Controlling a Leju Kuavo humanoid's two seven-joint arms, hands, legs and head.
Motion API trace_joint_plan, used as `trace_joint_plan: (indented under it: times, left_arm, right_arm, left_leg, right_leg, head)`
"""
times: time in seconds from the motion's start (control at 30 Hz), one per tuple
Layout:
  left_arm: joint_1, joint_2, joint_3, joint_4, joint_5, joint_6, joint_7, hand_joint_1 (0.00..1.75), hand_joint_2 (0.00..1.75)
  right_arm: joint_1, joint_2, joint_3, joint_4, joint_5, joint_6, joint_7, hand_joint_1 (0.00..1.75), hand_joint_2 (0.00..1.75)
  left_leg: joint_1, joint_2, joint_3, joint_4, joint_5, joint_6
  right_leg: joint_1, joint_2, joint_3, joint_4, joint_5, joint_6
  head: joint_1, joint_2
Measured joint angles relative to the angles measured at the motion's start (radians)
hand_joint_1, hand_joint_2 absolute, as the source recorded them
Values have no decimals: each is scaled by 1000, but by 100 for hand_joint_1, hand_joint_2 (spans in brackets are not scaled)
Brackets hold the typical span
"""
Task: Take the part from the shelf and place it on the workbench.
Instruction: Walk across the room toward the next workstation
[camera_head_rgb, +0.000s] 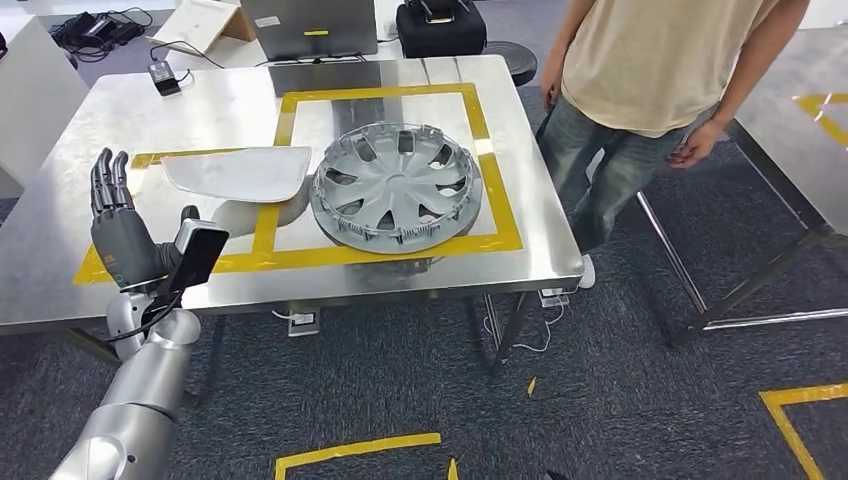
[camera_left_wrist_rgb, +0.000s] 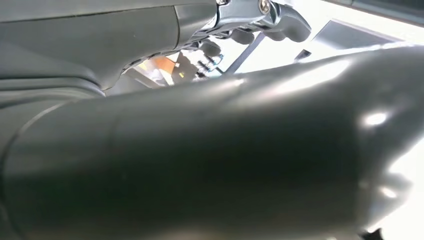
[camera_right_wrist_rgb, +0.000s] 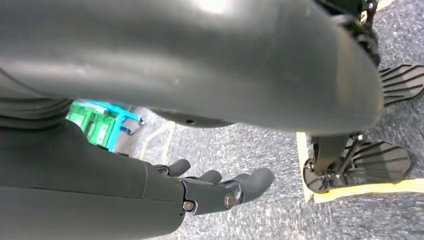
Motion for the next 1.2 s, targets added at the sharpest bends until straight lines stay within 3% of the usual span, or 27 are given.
trace_joint_plan:
  times: [0.07, 0.1, 0.17, 0.23, 0.27, 0.3, 0.33, 0.37, 0.43, 0.47, 0.5, 0.57, 0.6, 0.63, 0.73, 0.77, 0.8, 0.83, 0.9, 0.97, 1.0, 1.1, 1.13, 1.2]
  left_arm:
    - [0, 3, -7, 0, 8, 0, 0, 0, 0]
    - [0, 6, -9, 0, 13, 0, 0, 0, 0]
    - [0, 12, -14, 0, 21, -1, 0, 0, 0]
    - [0, 15, -18, 2, 28, -3, 0, 0, 0]
    - [0, 17, -20, 3, 31, -4, 0, 0, 0]
    - [0, 18, -22, 4, 32, -4, 0, 0, 0]
    - [0, 19, -24, 4, 34, -5, 0, 0, 0]
    - [-1, 20, -25, 4, 34, -6, 0, 0, 0]
    - [-4, 20, -29, 3, 36, -6, 0, 0, 0]
    - [-5, 20, -31, 3, 37, -6, 0, 0, 0]
    - [-5, 20, -33, 3, 39, -6, 0, 0, 0]
    - [-5, 20, -36, 3, 44, -6, 0, 0, 0]
    - [-6, 21, -36, 3, 46, -6, 0, 0, 0]
    - [-7, 21, -37, 3, 47, -6, 0, 0, 0]
    - [-6, 22, -38, 3, 47, -6, 0, 0, 0]
    - [-4, 23, -38, 3, 47, -6, 0, 0, 0]
    - [-3, 24, -38, 3, 47, -6, 0, 0, 0]
    - [-2, 26, -38, 3, 47, -6, 0, 0, 0]
    - [-1, 30, -38, 2, 48, -6, 0, 0, 0]
    - [-2, 33, -39, 0, 48, -6, 0, 0, 0]
    - [-2, 34, -39, 0, 48, -6, 0, 0, 0]
    - [-1, 39, -39, 0, 50, -6, 0, 0, 0]
    - [-1, 41, -39, 0, 51, -6, 0, 0, 0]
    - [-1, 46, -39, 2, 53, -6, 0, 0, 0]
  right_arm:
    - [0, 0, 0, 0, 1, 12, -1, 0, 0]
    - [-1, 0, 0, 0, 3, 21, -1, 0, 0]
    - [-2, 1, 0, 1, 7, 34, -1, 0, 0]
    - [-2, 1, 0, 1, 8, 36, -1, 0, 0]
    - [-2, 1, 0, 1, 8, 36, -1, 0, 0]
    - [-1, 1, 0, 1, 8, 36, 0, 0, 0]
    - [-1, 1, 0, 1, 8, 36, 0, 0, 0]
    - [-1, 1, 0, 1, 8, 36, 0, 0, 0]
    - [-2, 1, 0, 1, 9, 35, 0, 0, 0]
    - [-2, 1, 0, 1, 10, 34, 0, 0, 0]
    - [-2, 1, 0, 1, 11, 33, 0, 0, 0]
    - [-1, 1, 0, 1, 12, 31, 0, 0, 0]
    - [0, 1, 0, 1, 13, 30, 0, 0, 0]
    - [1, 1, 0, 1, 14, 30, 1, 0, 0]
    - [1, 1, 0, 1, 16, 30, 3, 0, 0]
    - [0, 1, 0, 1, 17, 30, 3, 0, 0]
    - [0, 1, 0, 1, 19, 30, 3, 0, 0]
    - [0, 1, 0, 1, 21, 30, 3, 0, 0]
    - [-1, 1, 0, 1, 22, 30, 3, 0, 0]
    - [-4, -1, 0, 1, 23, 29, 2, 0, 0]
    - [-5, -1, 0, 1, 22, 28, 1, 0, 0]
    - [-5, 1, 0, 2, 21, 25, 0, 0, 0]
    - [-5, 2, 0, 2, 21, 24, 0, 0, 0]
    - [-5, 3, 0, 2, 19, 21, 0, 0, 0]
  left_leg:
    - [3, -1, -2, -2, 8, -12]
    - [4, -2, -8, 8, -7, -19]
    - [9, -5, -32, 80, -88, -30]
    - [12, -4, -62, 207, -175, -39]
    - [14, -4, -66, 257, -191, -42]
    - [15, -4, -55, 276, -184, -44]
    - [17, -4, -27, 259, -161, -45]
    - [18, -4, 19, 208, -136, -46]
    - [17, -8, 115, 73, -128, -42]
    - [15, -11, 143, 25, -137, -37]
    - [12, -14, 153, 1, -146, -29]
    - [10, -13, 144, -6, -135, -8]
    - [10, -11, 136, -6, -126, 3]
    - [11, -8, 127, -7, -114, 13]
    - [8, -6, 85, -7, -78, 30]
    - [5, -6, 70, -6, -67, 32]
    - [1, -6, 55, -5, -56, 33]
    - [-3, -6, 41, -5, -45, 34]
    - [-9, -6, 17, -4, -25, 34]
    - [-11, -4, 4, -5, -5, 28]
    - [-9, -3, 1, -8, 4, 23]
    - [-6, -4, -8, -15, 19, 6]
    - [-6, -6, -15, -1, -3, -1]
    - [-2, -10, -39, 84, -93, -16]
  right_leg:
    - [0, -1, -9, -7, 14, -17]
    - [-1, -2, -16, -8, 25, -25]
    - [-5, -5, -34, -11, 48, -36]
    - [-5, -6, -61, -10, 71, -38]
    - [-5, -6, -76, -10, 82, -36]
    - [-6, -6, -91, -8, 94, -34]
    - [-8, -6, -105, -7, 104, -30]
    - [-10, -5, -118, -5, 114, -25]
    - [-11, -5, -138, -1, 131, -13]
    - [-11, -5, -144, -1, 139, -6]
    - [-10, -4, -147, -3, 149, 1]
    - [-12, -2, -151, -8, 165, 15]
    - [-13, -1, -157, -2, 155, 21]
    - [-14, -1, -167, 21, 126, 26]
    - [-12, -2, -221, 196, -14, 32]
    - [-11, -2, -231, 253, -37, 31]
    - [-9, -2, -227, 283, -38, 29]
    - [-6, -2, -205, 276, -19, 23]
    - [6, -2, -108, 162, 20, 0]
    - [19, -5, -17, 28, 20, -21]
    - [24, -7, 2, -8, 14, -28]
    - [22, -10, -4, -36, 44, -37]
    - [17, -12, -11, -43, 59, -41]
    - [8, -14, -33, -50, 85, -44]
  head:
    - [1, 0]
    - [1, 0]
    - [1, 0]
    - [1, 0]
    - [1, 0]
    - [1, 0]
    - [1, 0]
    - [1, 0]
    - [2, 0]
    - [4, 0]
    - [6, 0]
    - [8, 0]
    - [9, 0]
    - [10, 0]
    - [15, 0]
    - [16, 0]
    - [17, 0]
    - [17, 0]
    - [18, 0]
    - [19, 0]
    - [22, 0]
    - [29, 0]
    - [29, 0]
    - [29, 0]
